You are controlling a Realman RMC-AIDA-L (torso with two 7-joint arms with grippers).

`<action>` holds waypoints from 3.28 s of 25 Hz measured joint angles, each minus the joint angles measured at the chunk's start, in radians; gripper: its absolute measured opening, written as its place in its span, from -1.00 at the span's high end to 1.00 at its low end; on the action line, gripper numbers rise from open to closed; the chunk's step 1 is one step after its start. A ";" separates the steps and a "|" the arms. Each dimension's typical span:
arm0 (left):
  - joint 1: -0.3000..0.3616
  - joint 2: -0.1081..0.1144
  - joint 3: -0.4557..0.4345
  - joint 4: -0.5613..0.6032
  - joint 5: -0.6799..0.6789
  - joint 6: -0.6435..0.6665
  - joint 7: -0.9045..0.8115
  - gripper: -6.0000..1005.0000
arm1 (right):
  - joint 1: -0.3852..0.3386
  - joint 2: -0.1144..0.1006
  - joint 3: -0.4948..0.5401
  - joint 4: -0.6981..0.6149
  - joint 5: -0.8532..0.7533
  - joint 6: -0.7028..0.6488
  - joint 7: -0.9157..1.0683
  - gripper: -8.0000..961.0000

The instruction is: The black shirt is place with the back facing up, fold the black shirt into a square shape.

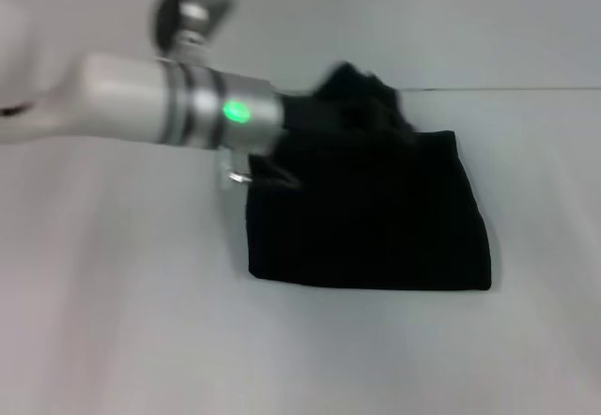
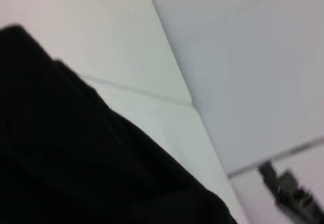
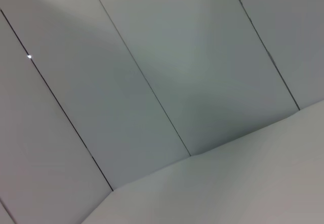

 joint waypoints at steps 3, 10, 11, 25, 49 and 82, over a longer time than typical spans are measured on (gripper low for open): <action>-0.070 0.002 0.211 -0.151 -0.095 -0.143 0.072 0.59 | 0.001 0.002 -0.017 0.000 0.000 0.015 0.000 -0.12; -0.104 0.008 0.529 -0.105 -0.109 -0.129 0.112 0.55 | 0.005 -0.006 -0.061 0.000 0.000 0.042 0.005 -0.11; -0.087 0.009 0.524 -0.075 -0.111 -0.089 0.124 0.55 | 0.005 -0.007 -0.066 0.000 0.000 0.044 0.008 -0.11; 0.228 0.124 -0.048 0.038 -0.135 0.209 0.092 -0.13 | 0.113 -0.092 -0.165 -0.023 -0.306 0.013 0.374 -0.09; 0.319 0.168 -0.225 0.112 -0.136 0.235 0.100 -0.86 | 0.633 -0.045 -0.677 -0.045 -0.893 0.099 1.256 -0.06; 0.347 0.164 -0.261 0.083 -0.209 0.214 0.122 -0.86 | 0.416 -0.096 -0.530 -0.263 -0.910 0.056 1.299 -0.02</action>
